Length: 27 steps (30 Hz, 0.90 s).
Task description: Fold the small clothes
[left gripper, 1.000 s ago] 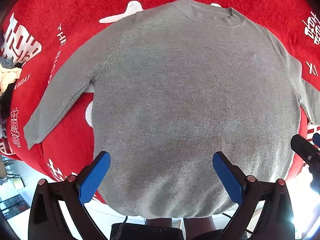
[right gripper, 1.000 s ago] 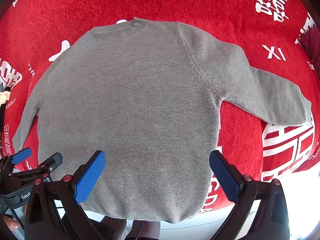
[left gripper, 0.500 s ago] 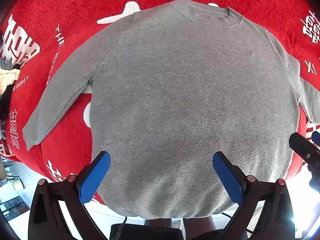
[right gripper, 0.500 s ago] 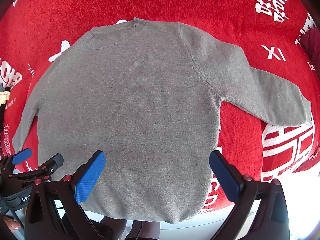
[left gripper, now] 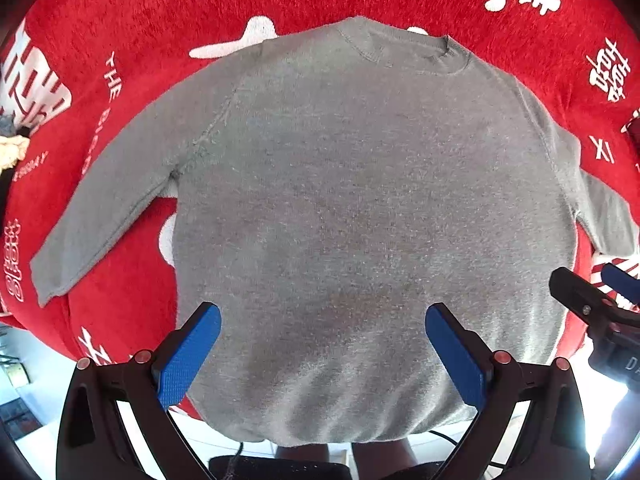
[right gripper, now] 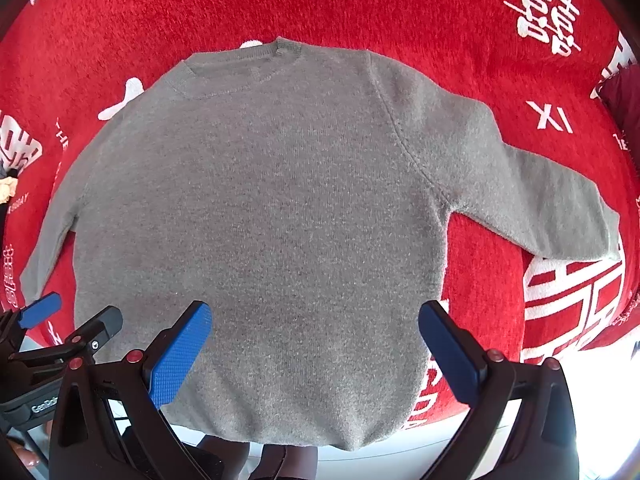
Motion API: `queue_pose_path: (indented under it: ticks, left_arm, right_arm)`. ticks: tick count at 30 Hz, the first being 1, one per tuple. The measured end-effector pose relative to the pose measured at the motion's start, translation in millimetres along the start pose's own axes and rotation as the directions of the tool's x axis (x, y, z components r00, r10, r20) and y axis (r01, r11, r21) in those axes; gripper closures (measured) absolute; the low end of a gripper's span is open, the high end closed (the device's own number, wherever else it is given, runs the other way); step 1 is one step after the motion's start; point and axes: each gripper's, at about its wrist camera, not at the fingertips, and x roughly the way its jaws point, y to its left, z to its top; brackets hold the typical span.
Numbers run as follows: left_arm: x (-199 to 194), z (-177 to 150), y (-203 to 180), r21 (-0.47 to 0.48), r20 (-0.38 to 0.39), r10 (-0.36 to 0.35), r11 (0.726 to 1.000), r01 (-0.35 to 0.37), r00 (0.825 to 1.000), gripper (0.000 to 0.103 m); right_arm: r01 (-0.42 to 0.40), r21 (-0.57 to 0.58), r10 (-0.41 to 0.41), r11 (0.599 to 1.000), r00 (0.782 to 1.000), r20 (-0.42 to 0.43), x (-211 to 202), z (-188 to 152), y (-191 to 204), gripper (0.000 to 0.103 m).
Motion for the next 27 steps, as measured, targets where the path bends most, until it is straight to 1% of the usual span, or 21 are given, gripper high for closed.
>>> queue_pose_path:
  ticks: [4,9,11,14,18,20,24,26,27]
  left_arm:
    - [1.8,-1.2,6.2,-0.018,-0.013,-0.012,1.000,0.012,1.000,0.000]
    - [0.4,-5.0,10.9,-0.007,0.021,-0.005,1.000,0.006,1.000,0.000]
    - [-0.7,-5.3,14.5,-0.003,0.046,0.011,1.000,-0.011,0.999,0.000]
    - [-2.0,-5.6,19.6,0.005,0.064,0.021,1.000,-0.022,0.998,0.000]
    - [-3.0,-5.9,31.8,-0.013,0.069,0.032,0.999,-0.032,0.997,0.000]
    - [-2.2,-5.2,40.7,-0.031,0.057,0.024,0.999,-0.022,0.998,0.000]
    - [4.2,-5.7,61.4,-0.073,0.008,-0.033,0.997,0.034,0.999,0.000]
    - [6.5,-5.7,73.4,-0.106,-0.004,-0.069,0.992,0.068,0.998,0.000]
    - [6.6,-6.3,77.3,-0.118,-0.002,-0.077,0.990,0.076,0.997,0.000]
  right_arm:
    - [0.014,-0.014,-0.014,1.000,1.000,0.003,-0.8,2.1,5.1,0.000]
    - [0.022,-0.030,-0.022,0.999,1.000,0.005,-0.7,3.8,13.1,0.000]
    - [0.024,-0.037,-0.024,0.999,1.000,0.005,-0.6,4.2,17.3,0.000]
    - [0.025,-0.043,-0.025,0.999,1.000,0.004,-0.2,5.3,23.7,0.000]
    - [0.029,-0.055,-0.029,0.998,1.000,0.002,0.5,7.3,34.3,0.000]
    - [0.033,-0.065,-0.033,0.997,0.999,0.001,0.8,8.2,41.0,0.000]
    - [0.037,-0.094,-0.037,0.995,0.999,-0.003,2.4,10.2,57.4,0.000]
    - [0.034,-0.112,-0.035,0.993,0.999,-0.008,4.2,11.2,67.3,0.000]
    - [0.033,-0.119,-0.035,0.992,0.999,-0.010,5.0,11.6,71.9,0.000]
